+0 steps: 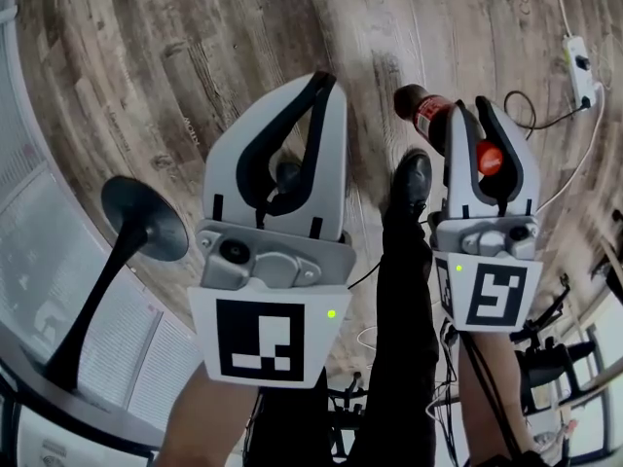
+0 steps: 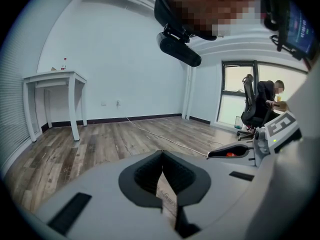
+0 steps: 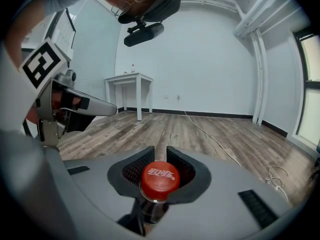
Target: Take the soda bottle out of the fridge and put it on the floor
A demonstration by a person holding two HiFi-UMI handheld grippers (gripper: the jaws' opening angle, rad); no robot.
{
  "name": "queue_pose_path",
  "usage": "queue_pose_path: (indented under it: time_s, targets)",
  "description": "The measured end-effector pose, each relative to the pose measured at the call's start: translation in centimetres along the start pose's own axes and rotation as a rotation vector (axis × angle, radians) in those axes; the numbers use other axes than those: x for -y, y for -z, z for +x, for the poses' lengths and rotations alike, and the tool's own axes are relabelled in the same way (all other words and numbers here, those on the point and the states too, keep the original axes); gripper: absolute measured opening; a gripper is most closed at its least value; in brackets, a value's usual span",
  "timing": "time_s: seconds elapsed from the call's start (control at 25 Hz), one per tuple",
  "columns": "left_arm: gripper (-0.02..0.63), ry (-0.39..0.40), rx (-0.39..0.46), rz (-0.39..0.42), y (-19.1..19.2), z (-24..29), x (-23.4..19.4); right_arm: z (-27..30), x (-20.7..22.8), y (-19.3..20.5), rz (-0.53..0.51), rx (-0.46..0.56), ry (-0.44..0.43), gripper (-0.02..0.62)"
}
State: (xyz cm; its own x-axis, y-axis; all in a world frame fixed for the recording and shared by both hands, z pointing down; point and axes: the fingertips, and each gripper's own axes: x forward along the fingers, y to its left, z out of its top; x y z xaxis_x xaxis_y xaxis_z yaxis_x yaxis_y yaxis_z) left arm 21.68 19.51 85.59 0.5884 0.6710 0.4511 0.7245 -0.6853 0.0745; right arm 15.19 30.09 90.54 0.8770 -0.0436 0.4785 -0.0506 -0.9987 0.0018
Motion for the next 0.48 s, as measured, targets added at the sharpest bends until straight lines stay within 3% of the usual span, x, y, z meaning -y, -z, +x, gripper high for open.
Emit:
queue_pose_path:
  time_s: [0.48]
  targets:
    - [0.015,0.034,-0.043,0.026,4.6,0.7,-0.2,1.4,0.2,5.0,-0.004,-0.025,0.028,0.089]
